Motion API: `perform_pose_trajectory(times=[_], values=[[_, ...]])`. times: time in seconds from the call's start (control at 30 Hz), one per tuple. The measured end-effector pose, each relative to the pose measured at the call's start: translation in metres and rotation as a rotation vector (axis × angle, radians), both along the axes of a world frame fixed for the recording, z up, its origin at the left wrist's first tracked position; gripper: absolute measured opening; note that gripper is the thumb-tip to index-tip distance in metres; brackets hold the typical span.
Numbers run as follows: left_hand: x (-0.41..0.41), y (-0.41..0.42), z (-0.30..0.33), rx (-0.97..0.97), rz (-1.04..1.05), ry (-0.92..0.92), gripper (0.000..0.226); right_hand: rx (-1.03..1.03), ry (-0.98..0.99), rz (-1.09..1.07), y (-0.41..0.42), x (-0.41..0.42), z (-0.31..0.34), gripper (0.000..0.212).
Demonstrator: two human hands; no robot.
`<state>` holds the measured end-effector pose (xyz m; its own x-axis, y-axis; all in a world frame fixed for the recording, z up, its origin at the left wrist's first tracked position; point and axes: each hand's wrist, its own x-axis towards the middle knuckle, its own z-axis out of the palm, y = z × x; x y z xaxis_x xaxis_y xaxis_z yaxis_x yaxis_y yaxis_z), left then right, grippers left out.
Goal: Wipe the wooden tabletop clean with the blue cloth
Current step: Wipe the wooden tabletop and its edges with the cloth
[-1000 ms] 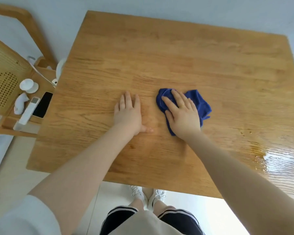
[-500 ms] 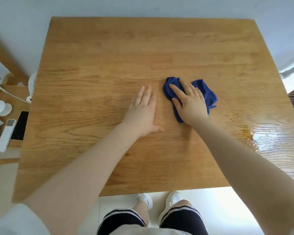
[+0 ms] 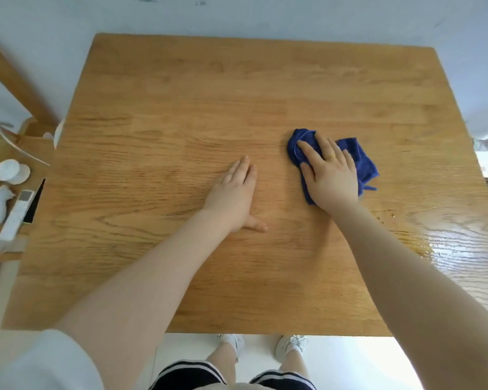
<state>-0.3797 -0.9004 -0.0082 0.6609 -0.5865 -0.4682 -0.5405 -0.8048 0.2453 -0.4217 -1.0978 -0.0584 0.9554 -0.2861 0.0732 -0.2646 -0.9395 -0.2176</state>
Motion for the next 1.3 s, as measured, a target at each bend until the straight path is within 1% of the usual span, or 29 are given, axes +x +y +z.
perform_pose_trajectory(times=[0.07,0.17,0.23,0.3,0.37,0.47,0.57,0.63,0.73,0.8,0.83,0.9,0.97,1.03,1.1,1.17,1.23,1.3], values=[[-0.004,-0.001,-0.001,0.009,0.030,0.004,0.127,-0.011,-0.043,0.123,0.015,-0.023,0.000,0.045],[-0.009,-0.007,0.003,0.033,0.052,0.003,0.127,-0.035,-0.005,0.417,0.028,-0.068,0.002,0.044],[-0.007,-0.009,0.009,0.042,0.064,-0.003,0.126,-0.029,-0.003,0.543,0.021,-0.070,0.009,0.042],[-0.004,-0.008,0.013,0.066,0.073,-0.006,0.126,-0.031,-0.015,0.600,0.008,-0.052,0.011,0.042],[-0.004,-0.010,0.014,0.112,0.082,0.000,0.129,-0.016,-0.043,0.522,-0.009,-0.025,0.009,0.043],[-0.005,-0.015,0.011,0.185,0.106,0.019,0.133,0.019,-0.043,0.314,-0.034,0.015,0.006,0.047],[-0.004,-0.015,0.011,0.206,0.124,0.019,0.133,0.053,-0.001,0.252,-0.035,0.022,0.004,0.049],[-0.007,-0.015,0.010,0.217,0.123,0.021,0.132,0.068,-0.015,0.300,-0.025,-0.007,0.004,0.049],[-0.011,-0.020,0.011,0.242,0.133,0.045,0.131,0.019,0.008,0.501,-0.017,-0.065,0.003,0.044],[-0.008,-0.022,0.013,0.250,0.148,0.062,0.130,0.023,0.047,0.621,-0.029,-0.068,0.007,0.043],[-0.007,-0.022,0.015,0.254,0.158,0.067,0.129,0.021,0.061,0.646,-0.037,-0.059,0.008,0.043],[-0.009,-0.025,0.020,0.283,0.148,0.038,0.126,0.028,0.051,0.565,-0.054,-0.035,0.009,0.045],[-0.019,-0.030,0.021,0.306,0.085,-0.066,0.116,0.054,0.044,0.404,-0.069,-0.009,0.012,0.046],[-0.030,-0.034,0.018,0.244,0.022,-0.165,0.102,0.037,0.091,0.333,-0.077,0.008,0.011,0.044],[-0.040,-0.040,0.016,0.165,0.008,-0.152,0.090,0.035,0.103,0.354,-0.079,0.005,0.012,0.044],[-0.048,-0.049,0.016,0.118,0.034,-0.075,0.085,0.033,0.066,0.404,-0.075,-0.022,0.011,0.043],[-0.053,-0.060,0.015,0.082,0.071,-0.041,0.088,0.028,0.024,0.486,-0.069,-0.063,0.009,0.044],[-0.053,-0.073,0.014,0.042,0.100,-0.062,0.094,0.011,0.037,0.611,-0.074,-0.090,0.011,0.043]])
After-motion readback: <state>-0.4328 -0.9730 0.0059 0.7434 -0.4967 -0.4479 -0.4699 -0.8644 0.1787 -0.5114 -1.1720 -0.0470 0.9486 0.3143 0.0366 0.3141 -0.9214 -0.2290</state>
